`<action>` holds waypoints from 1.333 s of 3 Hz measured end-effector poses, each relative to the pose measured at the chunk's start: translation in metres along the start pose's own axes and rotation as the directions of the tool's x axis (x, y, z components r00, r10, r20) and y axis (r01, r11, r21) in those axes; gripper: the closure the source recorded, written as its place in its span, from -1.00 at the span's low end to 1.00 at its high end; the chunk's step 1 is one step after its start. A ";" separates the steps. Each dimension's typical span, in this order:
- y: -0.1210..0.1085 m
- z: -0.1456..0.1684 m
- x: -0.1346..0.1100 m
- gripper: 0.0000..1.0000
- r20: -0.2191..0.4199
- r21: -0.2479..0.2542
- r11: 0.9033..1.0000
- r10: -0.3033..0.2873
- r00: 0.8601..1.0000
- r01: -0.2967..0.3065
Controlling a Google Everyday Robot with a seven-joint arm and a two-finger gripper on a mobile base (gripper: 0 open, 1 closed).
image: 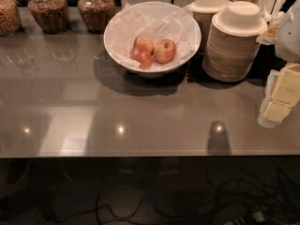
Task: Pick apple from white bowl
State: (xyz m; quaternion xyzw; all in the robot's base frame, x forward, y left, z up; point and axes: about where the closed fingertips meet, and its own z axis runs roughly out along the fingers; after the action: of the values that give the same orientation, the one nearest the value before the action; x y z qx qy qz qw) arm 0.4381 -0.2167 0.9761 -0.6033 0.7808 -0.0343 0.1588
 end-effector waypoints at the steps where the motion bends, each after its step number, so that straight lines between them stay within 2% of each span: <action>1: 0.000 0.000 0.000 -1.00 0.000 0.000 1.000 0.000 1.000 0.000; 2: -0.005 0.001 -0.005 -1.00 0.026 0.019 1.000 -0.006 1.000 0.005; 3: -0.016 0.005 -0.018 -1.00 0.082 0.055 0.998 -0.024 0.996 0.020; 4: -0.054 0.016 -0.058 -1.00 0.205 0.142 0.988 -0.086 0.975 0.057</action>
Offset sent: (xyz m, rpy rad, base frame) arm 0.0134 0.0068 -0.0025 0.0416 -0.0370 0.0185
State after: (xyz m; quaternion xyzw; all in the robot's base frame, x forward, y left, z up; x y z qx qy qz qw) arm 0.5062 -0.1734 0.9860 -0.6190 0.7332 -0.0286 0.2799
